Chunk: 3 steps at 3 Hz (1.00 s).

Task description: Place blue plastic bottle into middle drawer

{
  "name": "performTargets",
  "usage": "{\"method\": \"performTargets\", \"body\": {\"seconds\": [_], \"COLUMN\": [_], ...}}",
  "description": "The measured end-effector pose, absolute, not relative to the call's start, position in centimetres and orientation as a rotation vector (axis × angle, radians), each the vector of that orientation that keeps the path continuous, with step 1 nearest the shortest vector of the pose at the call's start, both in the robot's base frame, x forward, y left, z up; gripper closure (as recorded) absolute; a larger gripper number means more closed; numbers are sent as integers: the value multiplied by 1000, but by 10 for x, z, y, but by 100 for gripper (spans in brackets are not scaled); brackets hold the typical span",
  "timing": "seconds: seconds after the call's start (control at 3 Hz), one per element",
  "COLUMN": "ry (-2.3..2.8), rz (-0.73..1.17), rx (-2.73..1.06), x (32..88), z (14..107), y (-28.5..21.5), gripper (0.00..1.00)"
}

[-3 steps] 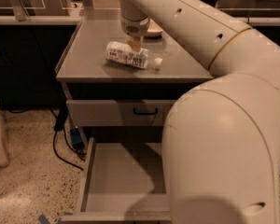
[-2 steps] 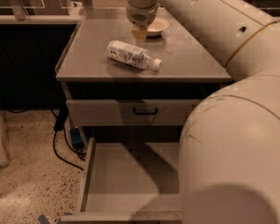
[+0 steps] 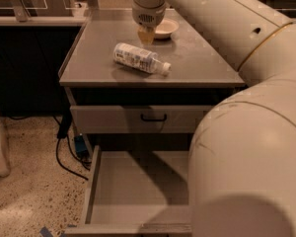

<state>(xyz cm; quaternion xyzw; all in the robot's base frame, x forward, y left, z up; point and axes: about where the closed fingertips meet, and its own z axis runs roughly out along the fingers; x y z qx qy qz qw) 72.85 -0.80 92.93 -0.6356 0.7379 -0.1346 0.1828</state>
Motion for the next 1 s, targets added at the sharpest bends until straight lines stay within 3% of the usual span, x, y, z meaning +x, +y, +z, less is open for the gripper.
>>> {"method": "performTargets", "body": {"seconds": [1.0], "ry": [2082], "rz": [-380], "rx": [-1794], "x": [729], "z": [929], "y": [-8], "gripper": [14]}}
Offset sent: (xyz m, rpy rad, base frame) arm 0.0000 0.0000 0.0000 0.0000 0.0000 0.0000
